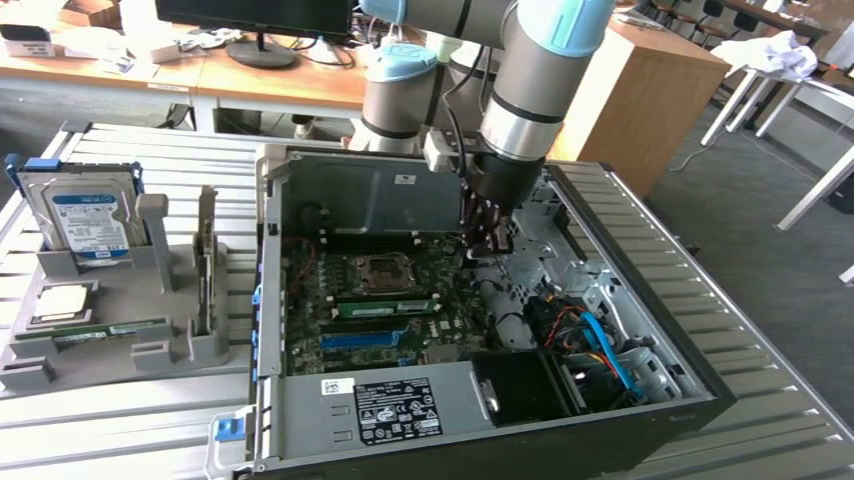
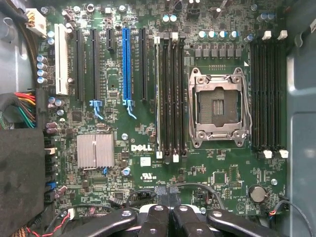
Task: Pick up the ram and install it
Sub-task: 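Press down the ram until it locks into place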
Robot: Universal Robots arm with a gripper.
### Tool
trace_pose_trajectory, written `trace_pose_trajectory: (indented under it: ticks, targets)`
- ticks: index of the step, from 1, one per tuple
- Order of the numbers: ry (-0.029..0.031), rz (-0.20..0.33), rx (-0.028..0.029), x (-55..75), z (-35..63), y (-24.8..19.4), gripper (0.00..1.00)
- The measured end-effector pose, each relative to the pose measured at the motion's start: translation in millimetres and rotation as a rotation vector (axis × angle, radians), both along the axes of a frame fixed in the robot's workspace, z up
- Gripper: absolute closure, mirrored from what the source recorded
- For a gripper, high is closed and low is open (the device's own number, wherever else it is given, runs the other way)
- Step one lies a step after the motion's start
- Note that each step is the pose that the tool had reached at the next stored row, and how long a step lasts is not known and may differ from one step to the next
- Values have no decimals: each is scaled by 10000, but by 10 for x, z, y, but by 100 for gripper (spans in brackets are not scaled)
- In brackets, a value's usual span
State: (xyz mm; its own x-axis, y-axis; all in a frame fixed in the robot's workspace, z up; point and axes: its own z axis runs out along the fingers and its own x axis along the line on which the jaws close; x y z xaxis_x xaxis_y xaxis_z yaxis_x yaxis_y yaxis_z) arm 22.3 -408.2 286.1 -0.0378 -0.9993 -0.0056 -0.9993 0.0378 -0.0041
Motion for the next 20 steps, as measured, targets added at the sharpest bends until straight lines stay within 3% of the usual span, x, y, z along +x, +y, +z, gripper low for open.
trace_pose_trajectory:
  ticks: [9,20]
  targets:
    - [0,-31,0,0,0,0,90]
    - [-1,-1242,-25,0,-14,0,90]
